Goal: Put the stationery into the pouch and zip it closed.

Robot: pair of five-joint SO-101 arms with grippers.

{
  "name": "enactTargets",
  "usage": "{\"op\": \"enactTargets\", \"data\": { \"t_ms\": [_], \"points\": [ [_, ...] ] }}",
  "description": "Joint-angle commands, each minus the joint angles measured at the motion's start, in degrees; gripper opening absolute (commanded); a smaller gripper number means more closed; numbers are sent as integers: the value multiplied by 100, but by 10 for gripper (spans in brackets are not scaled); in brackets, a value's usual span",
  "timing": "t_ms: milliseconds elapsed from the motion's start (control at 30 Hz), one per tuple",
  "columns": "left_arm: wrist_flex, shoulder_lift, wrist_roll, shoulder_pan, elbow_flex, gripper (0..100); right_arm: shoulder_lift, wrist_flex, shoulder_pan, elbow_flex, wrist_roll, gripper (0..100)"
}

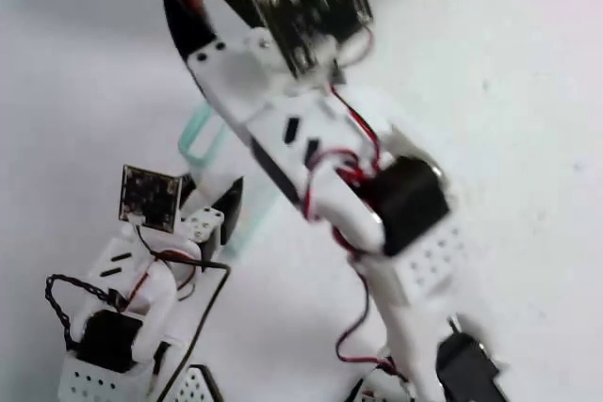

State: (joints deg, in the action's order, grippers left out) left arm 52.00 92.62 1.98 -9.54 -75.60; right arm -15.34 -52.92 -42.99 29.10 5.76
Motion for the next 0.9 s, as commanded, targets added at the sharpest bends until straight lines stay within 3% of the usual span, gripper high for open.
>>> {"op": "enactTargets", "data": {
  "t_ms": [0, 267, 433, 667, 867],
  "points": [
    [-158, 66, -70, -13, 26, 207, 224, 268, -48, 18, -176, 17],
    [-167, 66, -70, -13, 26, 207, 145, -145, 400, -862, -431, 17],
    [-167, 66, -70, -13, 18, 207, -189, -180, 444, -1776, -202, 21],
    [-167, 66, -70, -13, 18, 207, -778, -620, 171, -2004, -158, 308],
    [-158, 66, -70, -13, 18, 207, -1095, -884, 400, -1996, -44, 257]
  ]
}}
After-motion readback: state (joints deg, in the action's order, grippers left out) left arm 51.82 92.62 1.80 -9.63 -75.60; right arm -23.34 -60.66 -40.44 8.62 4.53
